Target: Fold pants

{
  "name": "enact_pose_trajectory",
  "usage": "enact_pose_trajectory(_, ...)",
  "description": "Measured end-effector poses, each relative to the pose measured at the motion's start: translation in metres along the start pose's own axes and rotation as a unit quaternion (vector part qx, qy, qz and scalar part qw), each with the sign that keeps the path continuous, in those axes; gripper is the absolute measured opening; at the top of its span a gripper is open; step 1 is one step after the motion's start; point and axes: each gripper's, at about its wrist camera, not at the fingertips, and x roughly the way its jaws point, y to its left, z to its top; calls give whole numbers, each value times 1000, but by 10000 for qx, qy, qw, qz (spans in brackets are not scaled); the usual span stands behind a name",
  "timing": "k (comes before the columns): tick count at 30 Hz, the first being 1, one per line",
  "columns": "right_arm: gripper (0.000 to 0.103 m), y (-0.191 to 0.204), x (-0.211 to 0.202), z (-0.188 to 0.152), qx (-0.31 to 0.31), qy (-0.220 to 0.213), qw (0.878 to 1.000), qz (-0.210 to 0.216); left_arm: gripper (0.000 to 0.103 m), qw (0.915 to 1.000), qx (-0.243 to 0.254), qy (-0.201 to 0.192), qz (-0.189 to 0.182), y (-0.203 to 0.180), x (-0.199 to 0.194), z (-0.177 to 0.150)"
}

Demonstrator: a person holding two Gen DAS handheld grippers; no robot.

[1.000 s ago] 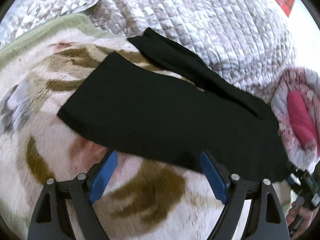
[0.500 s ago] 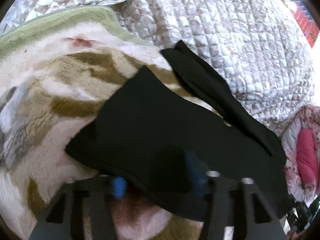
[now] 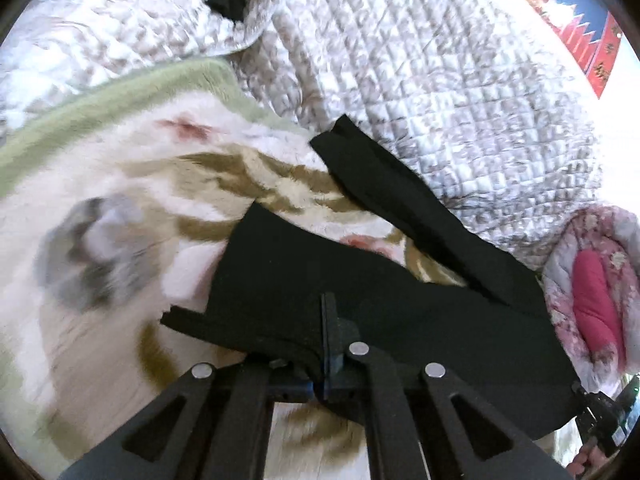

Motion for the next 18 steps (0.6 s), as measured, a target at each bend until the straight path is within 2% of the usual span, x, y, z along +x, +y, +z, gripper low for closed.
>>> enact_pose_trajectory(6,5,-24,-25,-34,-38,274,9993,-237,4,10000,83,42,-26,14,-43,-38)
enact_pose_trajectory(8,5,-36,-18,-41,63,499,9983,-278,4,9994,214,248,76,16,-39,-52)
enact_pose_trajectory(10,5,-39,-20,-42,119,480,9986,-175,4,9983,221,492,208,20,-26,-59)
enact_pose_trajectory(11,7,-38,-23,-42,105,447,9988,-140,4,9981,131,580,176,23,-22,-60)
enact_pose_trajectory(12,16,-37,-26,-42,102,391,9991,-120,5,9983,46,572,118,26,-21,-58)
enact_pose_trajectory(13,24,-38,-31,-42,107,323,9994,-118,9,9985,3,549,87,27,-22,-56)
enact_pose_trajectory(15,29,-40,-38,-42,146,134,9998,-57,11,9988,-62,473,107,30,-24,-53)
enact_pose_trajectory(18,29,-47,-40,-39,410,53,9991,119,11,9983,-275,504,119,37,-18,-51)
